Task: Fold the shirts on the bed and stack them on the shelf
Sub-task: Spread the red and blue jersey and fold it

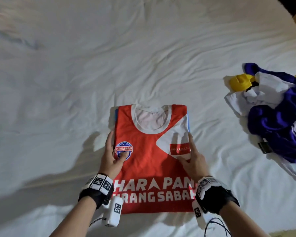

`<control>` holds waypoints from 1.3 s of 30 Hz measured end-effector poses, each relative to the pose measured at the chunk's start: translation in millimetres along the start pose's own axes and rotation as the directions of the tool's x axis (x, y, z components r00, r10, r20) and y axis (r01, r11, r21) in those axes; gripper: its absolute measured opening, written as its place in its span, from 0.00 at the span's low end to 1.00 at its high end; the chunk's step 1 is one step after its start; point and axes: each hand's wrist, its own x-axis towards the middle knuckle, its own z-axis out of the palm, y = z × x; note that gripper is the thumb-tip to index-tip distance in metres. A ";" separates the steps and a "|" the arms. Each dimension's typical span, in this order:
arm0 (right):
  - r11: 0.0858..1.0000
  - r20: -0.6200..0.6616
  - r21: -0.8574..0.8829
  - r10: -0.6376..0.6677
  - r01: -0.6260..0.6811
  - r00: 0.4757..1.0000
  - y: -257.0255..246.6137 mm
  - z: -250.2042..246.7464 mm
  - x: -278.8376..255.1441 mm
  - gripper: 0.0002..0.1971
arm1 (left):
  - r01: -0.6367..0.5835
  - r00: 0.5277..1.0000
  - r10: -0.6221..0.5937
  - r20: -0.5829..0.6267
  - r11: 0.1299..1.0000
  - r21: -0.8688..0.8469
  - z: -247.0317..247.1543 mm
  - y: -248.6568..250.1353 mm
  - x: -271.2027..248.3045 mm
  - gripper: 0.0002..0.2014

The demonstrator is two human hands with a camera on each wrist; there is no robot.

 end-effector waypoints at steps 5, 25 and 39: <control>0.967 0.161 0.255 -0.049 0.006 0.986 4.6 -9.9 -8.5 0.30 | -0.018 0.990 0.014 0.141 0.999 0.032 -11.0 2.2 -10.1 0.28; 0.634 0.544 0.722 -0.272 -0.278 0.794 -299.8 151.1 -157.9 0.37 | 0.104 0.989 -0.116 -0.095 0.987 -0.125 -376.8 28.0 -102.6 0.28; 0.607 0.470 0.787 -0.476 -0.109 0.743 -528.0 348.2 -175.7 0.40 | 0.030 0.867 -0.079 -0.492 0.994 -0.106 -642.4 -7.6 -69.9 0.28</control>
